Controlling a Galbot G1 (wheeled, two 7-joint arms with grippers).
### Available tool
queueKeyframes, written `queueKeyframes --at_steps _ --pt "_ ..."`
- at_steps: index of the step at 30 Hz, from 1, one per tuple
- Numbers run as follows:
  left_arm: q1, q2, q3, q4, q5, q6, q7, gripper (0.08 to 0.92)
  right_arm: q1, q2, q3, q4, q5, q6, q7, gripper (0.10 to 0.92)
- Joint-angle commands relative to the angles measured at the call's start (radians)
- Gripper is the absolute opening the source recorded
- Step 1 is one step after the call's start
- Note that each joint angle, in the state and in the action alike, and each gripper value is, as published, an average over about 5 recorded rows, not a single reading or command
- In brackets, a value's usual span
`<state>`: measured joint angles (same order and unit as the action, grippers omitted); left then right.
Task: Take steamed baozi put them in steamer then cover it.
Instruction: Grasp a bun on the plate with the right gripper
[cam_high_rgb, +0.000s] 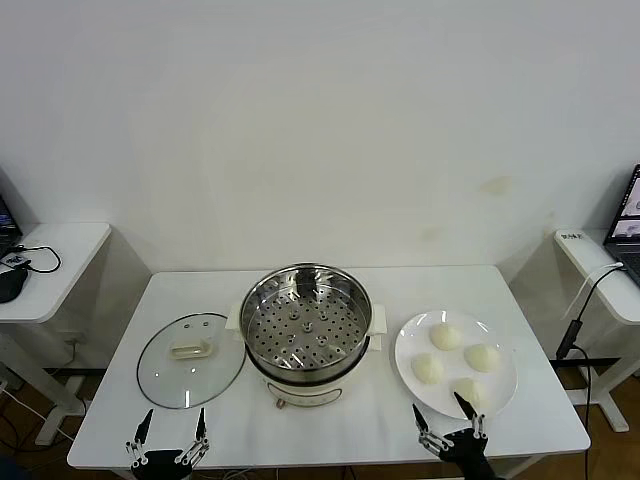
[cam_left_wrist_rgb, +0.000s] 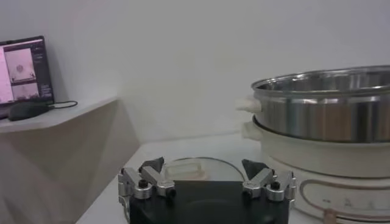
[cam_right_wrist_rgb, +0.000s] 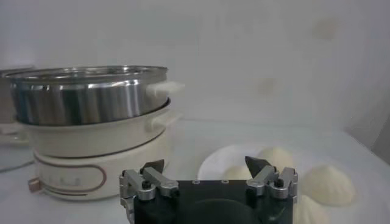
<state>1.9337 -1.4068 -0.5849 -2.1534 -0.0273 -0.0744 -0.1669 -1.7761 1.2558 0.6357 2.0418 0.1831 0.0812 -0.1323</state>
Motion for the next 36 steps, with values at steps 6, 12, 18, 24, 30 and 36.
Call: queueKeyframes --at_steps 6,12,18,24,30,36 --pt "-0.041 0.022 -0.04 -0.057 0.019 0.199 -0.006 0.823 0.079 -0.064 0.113 0.008 -0.183 -0.031 0.017 0.823" --pt "-0.076 0.041 -0.073 -0.065 0.044 0.2 0.019 0.823 0.208 -0.255 0.209 -0.033 -0.358 -0.152 -0.044 0.823" --pt "-0.09 0.039 -0.074 -0.072 0.087 0.152 0.021 0.823 0.393 -0.47 0.179 -0.178 -0.503 -0.232 -0.201 0.823" --pt "-0.104 0.039 -0.075 -0.072 0.14 0.116 0.01 0.823 0.644 -0.674 -0.034 -0.358 -0.619 -0.2 -0.421 0.823" --pt "-0.103 0.036 -0.077 -0.076 0.156 0.113 0.011 0.823 0.968 -0.8 -0.386 -0.477 -0.527 -0.181 -0.625 0.823" --pt "-0.106 0.043 -0.079 -0.071 0.163 0.11 0.009 0.823 1.338 -0.848 -0.806 -0.562 -0.417 -0.173 -0.818 0.823"
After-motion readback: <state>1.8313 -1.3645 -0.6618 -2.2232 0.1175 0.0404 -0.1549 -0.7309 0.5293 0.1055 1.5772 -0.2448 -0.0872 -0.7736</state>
